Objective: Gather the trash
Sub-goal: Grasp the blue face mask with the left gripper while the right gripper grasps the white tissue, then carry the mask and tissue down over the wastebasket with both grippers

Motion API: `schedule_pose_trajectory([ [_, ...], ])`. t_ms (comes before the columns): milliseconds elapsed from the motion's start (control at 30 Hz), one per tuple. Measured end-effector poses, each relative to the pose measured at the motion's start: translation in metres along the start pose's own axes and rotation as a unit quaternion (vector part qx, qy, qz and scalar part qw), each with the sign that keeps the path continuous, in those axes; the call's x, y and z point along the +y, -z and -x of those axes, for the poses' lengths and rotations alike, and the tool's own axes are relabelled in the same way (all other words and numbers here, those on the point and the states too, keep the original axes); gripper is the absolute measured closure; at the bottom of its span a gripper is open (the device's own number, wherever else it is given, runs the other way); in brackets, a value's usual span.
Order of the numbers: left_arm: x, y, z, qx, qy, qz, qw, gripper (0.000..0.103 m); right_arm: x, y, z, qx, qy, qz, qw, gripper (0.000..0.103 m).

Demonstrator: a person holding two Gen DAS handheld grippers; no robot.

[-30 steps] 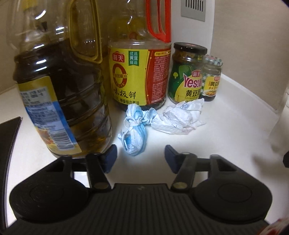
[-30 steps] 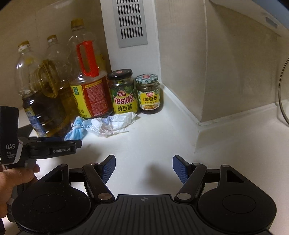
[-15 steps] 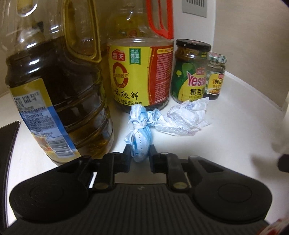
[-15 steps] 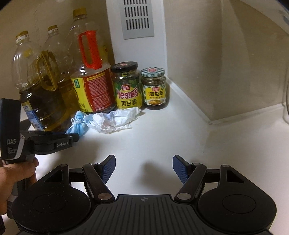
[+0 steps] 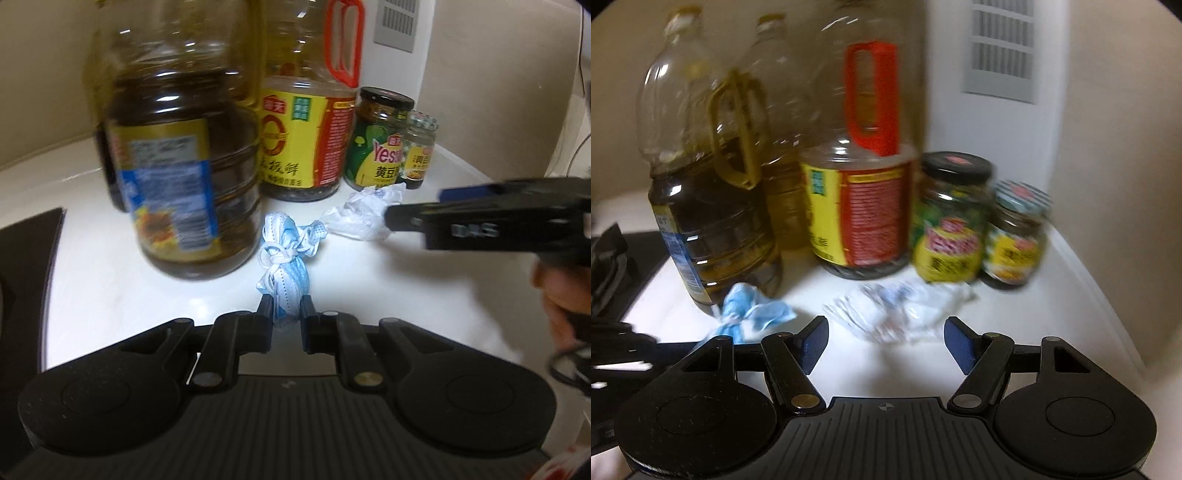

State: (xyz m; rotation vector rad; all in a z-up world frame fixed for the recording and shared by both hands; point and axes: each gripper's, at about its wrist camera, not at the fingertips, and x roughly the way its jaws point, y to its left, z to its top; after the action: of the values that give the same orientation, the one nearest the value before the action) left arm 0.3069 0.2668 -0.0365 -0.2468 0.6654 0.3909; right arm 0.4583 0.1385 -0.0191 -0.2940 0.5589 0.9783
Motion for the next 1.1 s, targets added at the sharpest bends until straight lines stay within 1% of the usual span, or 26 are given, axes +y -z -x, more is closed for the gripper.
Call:
schedule_pose_trajectory([
  [67,0.004,0.001,0.003,0.003,-0.002,0.003,1.0000,0.090,0.009,-0.004,-0.013,0.002,-0.001,0.032,0.999,0.033],
  [167,0.010,0.003,0.008,0.007,-0.005,0.006,1.0000,0.090,0.023,-0.006,-0.031,0.008,0.002,0.101,0.995,0.034],
  [233,0.014,0.003,0.010,0.007,-0.006,0.008,0.9999,0.090,0.030,-0.004,-0.042,0.017,0.010,0.148,0.989,0.039],
  [300,0.016,0.004,0.012,0.006,-0.007,0.011,0.9999,0.090,0.035,-0.001,-0.050,0.025,0.014,0.184,0.983,0.054],
  [333,0.016,0.004,0.013,0.006,-0.007,0.013,0.9999,0.090,0.036,0.000,-0.053,0.027,0.016,0.197,0.980,0.058],
  [367,0.016,0.004,0.014,0.005,-0.007,0.015,0.9998,0.090,0.038,0.002,-0.056,0.028,0.020,0.208,0.978,0.067],
  [400,0.016,0.004,0.014,0.005,-0.007,0.015,0.9999,0.090,0.038,0.002,-0.059,0.029,0.024,0.216,0.976,0.078],
  [433,0.015,0.005,0.016,0.004,-0.007,0.015,0.9998,0.090,0.039,0.003,-0.059,0.027,0.029,0.225,0.974,0.083],
  [467,0.015,0.006,0.016,0.005,-0.007,0.016,0.9998,0.090,0.039,0.005,-0.057,0.025,0.031,0.228,0.973,0.085],
  [567,0.011,0.008,0.019,0.007,-0.004,0.016,0.9999,0.090,0.035,0.009,-0.045,0.016,0.034,0.215,0.976,0.088],
  [667,0.004,0.009,0.024,0.006,0.002,0.012,0.9999,0.090,0.029,0.015,-0.020,-0.001,0.038,0.192,0.981,0.089],
  [867,-0.021,0.010,0.044,0.002,0.024,0.001,0.9997,0.090,0.011,0.035,0.045,-0.014,0.031,0.113,0.993,0.089],
  [1000,-0.044,0.012,0.065,-0.001,0.042,-0.010,0.9991,0.090,-0.005,0.055,0.091,-0.017,0.035,0.068,0.997,0.089],
  [1100,-0.066,0.016,0.084,-0.003,0.051,-0.020,0.9985,0.090,-0.014,0.073,0.129,-0.021,0.038,0.046,0.998,0.089],
])
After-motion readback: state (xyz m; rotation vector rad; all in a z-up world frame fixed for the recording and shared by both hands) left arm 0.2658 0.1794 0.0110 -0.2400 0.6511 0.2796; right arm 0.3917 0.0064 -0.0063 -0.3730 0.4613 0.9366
